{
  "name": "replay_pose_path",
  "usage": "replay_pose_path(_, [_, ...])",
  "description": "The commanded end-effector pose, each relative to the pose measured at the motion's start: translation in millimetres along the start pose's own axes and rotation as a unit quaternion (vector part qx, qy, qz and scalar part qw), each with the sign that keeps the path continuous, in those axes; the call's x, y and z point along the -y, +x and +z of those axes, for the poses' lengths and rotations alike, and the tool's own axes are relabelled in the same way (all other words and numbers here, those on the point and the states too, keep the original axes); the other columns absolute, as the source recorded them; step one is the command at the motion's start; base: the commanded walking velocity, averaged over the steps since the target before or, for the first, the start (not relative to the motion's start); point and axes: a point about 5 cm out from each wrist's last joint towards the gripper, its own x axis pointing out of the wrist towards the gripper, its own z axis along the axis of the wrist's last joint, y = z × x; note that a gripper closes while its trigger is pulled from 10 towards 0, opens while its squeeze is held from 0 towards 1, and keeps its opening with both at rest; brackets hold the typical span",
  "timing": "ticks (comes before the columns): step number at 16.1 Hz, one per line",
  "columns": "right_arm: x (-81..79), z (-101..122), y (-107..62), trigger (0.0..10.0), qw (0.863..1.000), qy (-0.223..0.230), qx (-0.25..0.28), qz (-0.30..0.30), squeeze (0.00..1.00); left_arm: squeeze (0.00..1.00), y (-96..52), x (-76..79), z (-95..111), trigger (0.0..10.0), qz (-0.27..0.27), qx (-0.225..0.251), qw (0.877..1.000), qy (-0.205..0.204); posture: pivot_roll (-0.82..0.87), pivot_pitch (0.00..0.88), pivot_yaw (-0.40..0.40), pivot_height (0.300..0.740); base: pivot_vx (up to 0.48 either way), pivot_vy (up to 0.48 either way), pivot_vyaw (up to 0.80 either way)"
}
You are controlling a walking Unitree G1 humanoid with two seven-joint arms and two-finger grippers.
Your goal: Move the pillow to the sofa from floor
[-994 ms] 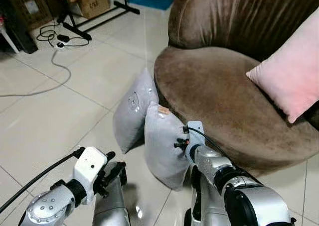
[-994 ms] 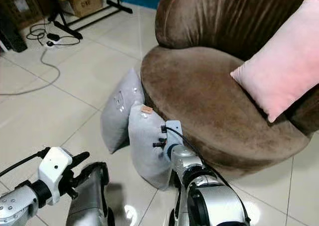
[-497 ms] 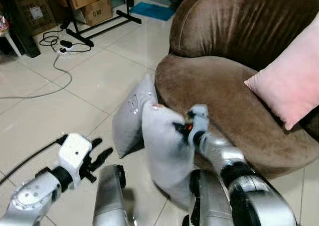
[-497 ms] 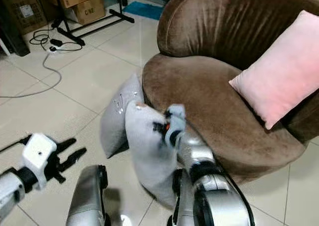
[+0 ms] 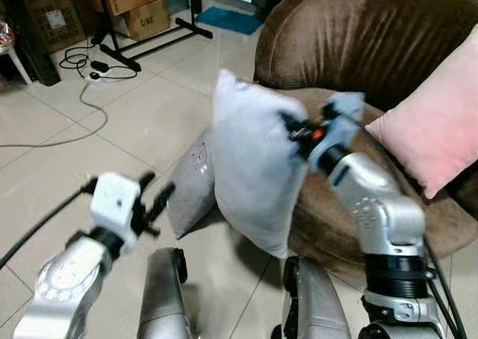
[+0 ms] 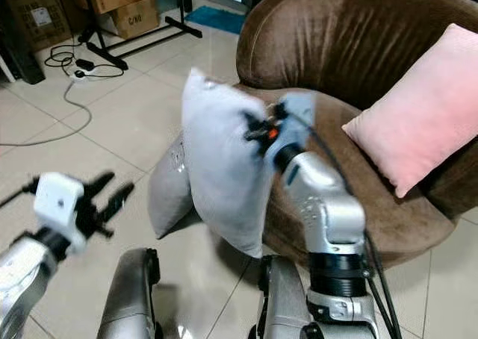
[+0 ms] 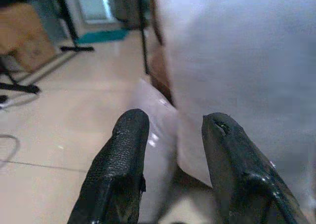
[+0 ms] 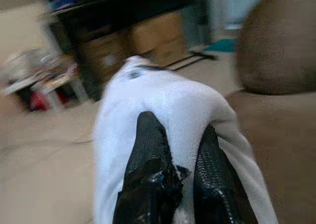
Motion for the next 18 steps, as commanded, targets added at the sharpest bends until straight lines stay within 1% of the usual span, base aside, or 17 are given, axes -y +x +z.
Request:
replay_pose_path(1, [3.3,16.9,-1.2,10.0,0.999,0.005,0.042,-0.022,0.00,0.00,6.3,-1.9,-2.0,10.0,0.021,-0.006,1.000,0.009,0.11,0.000,-0.059,0.522,0.000,0.000,0.00])
replay_pose_path(2, [2.6,17.1,-2.7,10.0,0.999,-0.011,0.045,-0.025,0.00,0.00,11.1,-5.4,-0.3,10.0,0.035,-0.001,0.999,0.014,0.11,0.000,-0.054,0.522,0.000,0.000,0.00])
replay_pose_path(3, [2.7,14.4,-4.4,10.0,0.998,-0.033,0.043,-0.042,0.00,0.00,15.5,-9.6,4.3,10.0,0.058,0.016,0.998,0.020,0.10,0.000,-0.049,0.527,0.000,0.000,0.00])
replay_pose_path(4, [2.2,7.7,-6.2,10.0,0.997,-0.027,0.032,-0.057,0.00,0.00,20.1,-13.4,9.4,10.0,0.091,0.034,0.995,0.032,0.09,0.000,-0.046,0.537,0.000,0.000,0.00])
replay_pose_path(5, [1.3,3.8,-7.6,10.0,0.997,-0.027,0.028,-0.067,0.00,0.00,23.3,-13.9,11.7,10.0,0.104,0.040,0.993,0.026,0.09,0.000,-0.042,0.547,0.000,0.000,0.00])
replay_pose_path(6, [-0.3,2.5,-9.1,10.0,0.996,-0.024,0.029,-0.075,0.00,0.00,26.2,-12.6,11.4,10.0,0.109,0.039,0.993,0.033,0.09,0.000,-0.038,0.557,0.000,0.000,0.00])
replay_pose_path(7, [-1.2,5.3,-13.5,10.0,0.995,-0.007,0.043,-0.088,0.00,0.00,29.8,-6.2,9.7,10.0,0.104,0.035,0.993,0.039,0.08,0.000,-0.022,0.567,0.000,0.000,0.00])
replay_pose_path(9, [-1.8,11.6,-17.3,10.0,0.993,0.004,0.061,-0.099,0.00,0.00,34.4,1.1,9.2,10.0,0.089,0.035,0.994,0.047,0.07,0.000,-0.008,0.587,0.000,0.000,0.00])
replay_pose_path(10, [-2.5,17.6,-19.3,10.0,0.991,-0.011,0.073,-0.108,0.00,0.00,38.7,3.1,9.6,10.0,0.082,0.039,0.994,0.057,0.06,0.000,0.004,0.602,0.000,0.000,0.00])
replay_pose_path(11, [-2.4,22.5,-19.2,10.0,0.990,-0.042,0.074,-0.113,0.00,0.00,42.7,2.3,12.2,10.0,0.084,0.046,0.993,0.064,0.06,0.000,-0.002,0.612,0.000,0.000,0.00])
replay_pose_path(12, [-0.8,26.6,-18.4,10.0,0.987,-0.083,0.073,-0.119,0.00,0.00,46.1,1.0,16.1,10.0,0.091,0.055,0.992,0.067,0.07,0.000,-0.007,0.622,0.000,0.000,0.00])
replay_pose_path(13, [-0.6,26.9,-18.1,10.0,0.986,-0.089,0.070,-0.120,0.00,0.00,46.9,0.4,17.8,10.0,0.095,0.058,0.992,0.066,0.07,0.000,-0.008,0.627,0.000,0.000,0.00])
replay_pose_path(15, [0.3,26.1,-18.0,10.0,0.987,-0.084,0.069,-0.121,0.00,0.00,45.6,0.7,19.0,10.0,0.097,0.062,0.991,0.067,0.08,0.000,-0.028,0.647,0.000,0.000,0.00])
replay_pose_path(16, [-1.6,26.3,-17.6,10.0,0.988,-0.058,0.084,-0.112,0.00,0.00,45.7,-0.1,17.5,10.0,0.105,0.063,0.990,0.066,0.08,0.000,-0.040,0.657,0.000,0.000,0.00])
replay_pose_path(17, [-2.6,27.2,-17.6,10.0,0.989,-0.049,0.093,-0.108,0.00,0.00,46.1,-0.4,17.4,10.0,0.110,0.065,0.990,0.066,0.08,0.000,-0.042,0.662,0.000,0.000,0.00])
replay_pose_path(18, [-6.2,26.4,-17.5,10.0,0.989,-0.044,0.098,-0.097,0.00,0.00,48.2,-1.3,20.3,10.0,0.118,0.075,0.988,0.062,0.08,0.000,-0.049,0.677,0.000,0.000,0.00])
